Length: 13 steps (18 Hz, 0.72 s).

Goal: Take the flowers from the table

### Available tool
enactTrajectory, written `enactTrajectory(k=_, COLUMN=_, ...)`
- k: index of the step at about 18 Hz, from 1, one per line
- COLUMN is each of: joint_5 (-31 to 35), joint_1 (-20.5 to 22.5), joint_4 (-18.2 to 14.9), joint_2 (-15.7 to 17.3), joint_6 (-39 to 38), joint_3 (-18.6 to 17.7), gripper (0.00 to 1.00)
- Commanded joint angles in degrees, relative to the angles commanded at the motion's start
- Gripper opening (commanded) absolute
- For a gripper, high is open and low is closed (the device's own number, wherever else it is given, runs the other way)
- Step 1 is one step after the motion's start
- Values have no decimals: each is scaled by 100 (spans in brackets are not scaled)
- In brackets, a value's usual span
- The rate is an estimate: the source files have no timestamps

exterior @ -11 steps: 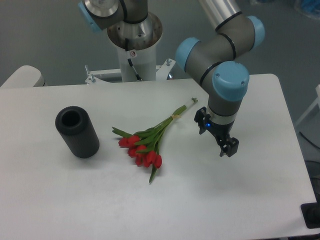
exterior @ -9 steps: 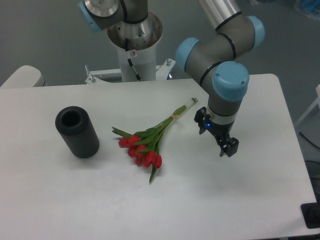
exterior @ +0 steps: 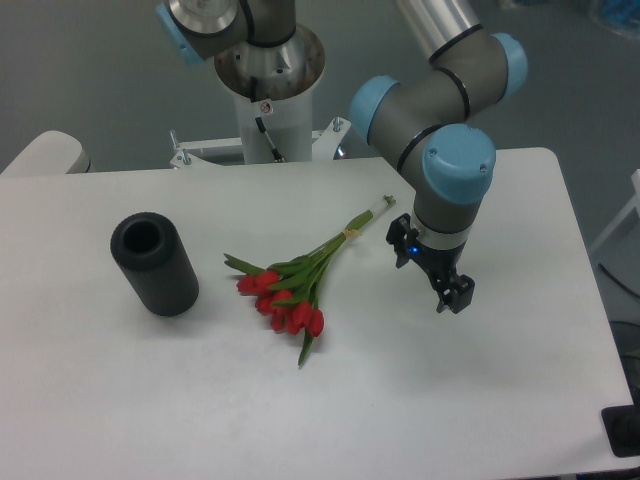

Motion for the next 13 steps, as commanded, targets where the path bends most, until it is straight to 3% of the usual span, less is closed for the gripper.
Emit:
enactTrajectory(k=9, joint_5=-17, joint_1=-149, joint_4=44, joint_2=369, joint_6=-255, joint_3=-993, gripper=100)
enactTrajectory(k=13, joint_5=-26, joint_1=-246, joint_4=53, joint_2=457, joint_6=-956, joint_3=-1327, gripper=100)
